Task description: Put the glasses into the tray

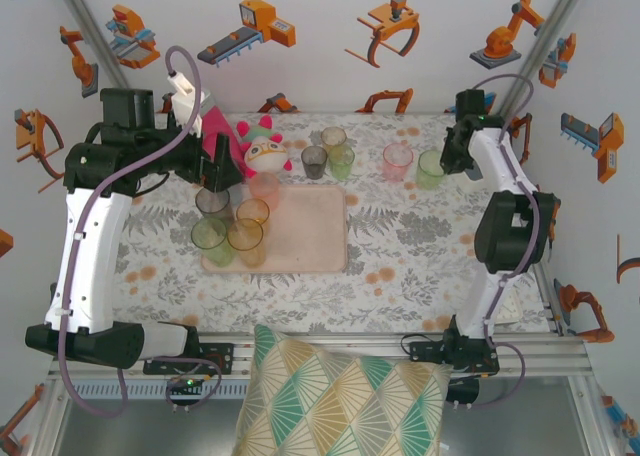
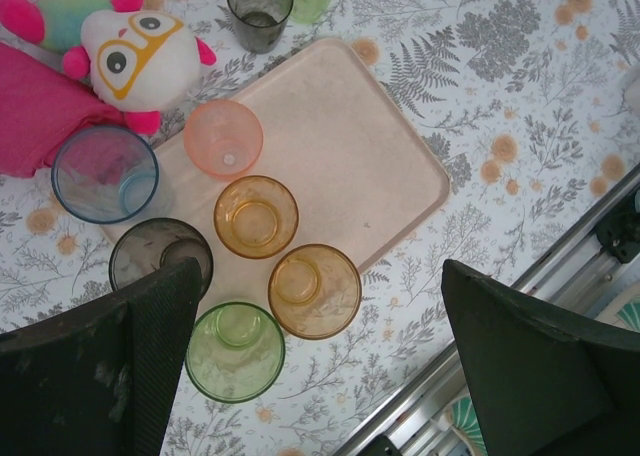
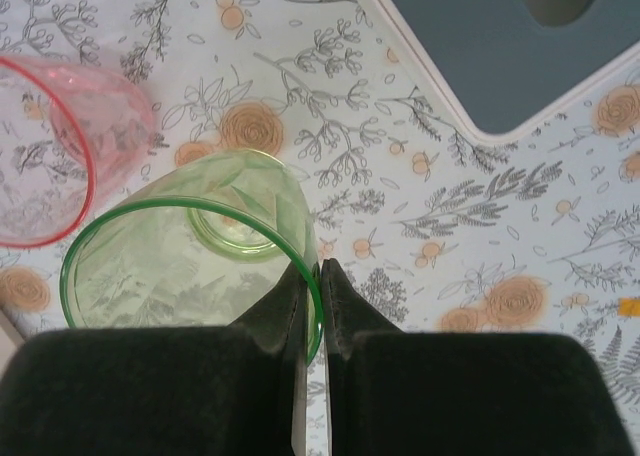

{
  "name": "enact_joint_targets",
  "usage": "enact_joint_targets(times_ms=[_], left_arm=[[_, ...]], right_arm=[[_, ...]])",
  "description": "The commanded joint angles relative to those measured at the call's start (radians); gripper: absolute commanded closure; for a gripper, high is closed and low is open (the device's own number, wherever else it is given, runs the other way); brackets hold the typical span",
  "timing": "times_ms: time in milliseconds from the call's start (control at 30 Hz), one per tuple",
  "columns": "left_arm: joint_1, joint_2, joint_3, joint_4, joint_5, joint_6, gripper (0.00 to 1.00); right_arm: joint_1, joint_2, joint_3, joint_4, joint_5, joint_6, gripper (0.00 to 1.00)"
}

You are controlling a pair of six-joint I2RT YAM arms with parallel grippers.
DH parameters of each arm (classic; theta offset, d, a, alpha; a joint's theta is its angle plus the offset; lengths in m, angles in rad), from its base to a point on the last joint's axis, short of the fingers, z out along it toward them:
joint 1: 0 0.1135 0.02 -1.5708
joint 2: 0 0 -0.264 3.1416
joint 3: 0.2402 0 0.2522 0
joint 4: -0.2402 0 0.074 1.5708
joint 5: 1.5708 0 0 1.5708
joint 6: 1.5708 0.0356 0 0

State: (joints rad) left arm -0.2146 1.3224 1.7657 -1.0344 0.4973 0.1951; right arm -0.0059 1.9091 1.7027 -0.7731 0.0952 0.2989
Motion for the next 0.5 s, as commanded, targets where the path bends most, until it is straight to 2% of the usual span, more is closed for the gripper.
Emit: enact_joint_targets(times_ms=[0, 233, 467], left_arm=[[-0.002, 0.003, -0.006, 0.023, 0.010, -0.024, 0.03], [-0.008, 0.007, 0.009, 0.027, 0.001, -0.034, 0.03], [-0.008, -0.006, -0.017, 0.044, 0.001, -0.060, 0.03]], right_arm=[[0.032, -0.093, -0.043, 0.013, 0.015, 0.015, 0.91], [0.098, -0.225, -0.167, 0.025, 0.026, 0.030, 0.91], [0.234, -0.344, -0.248, 0.018, 0.062, 0.062, 0.90]])
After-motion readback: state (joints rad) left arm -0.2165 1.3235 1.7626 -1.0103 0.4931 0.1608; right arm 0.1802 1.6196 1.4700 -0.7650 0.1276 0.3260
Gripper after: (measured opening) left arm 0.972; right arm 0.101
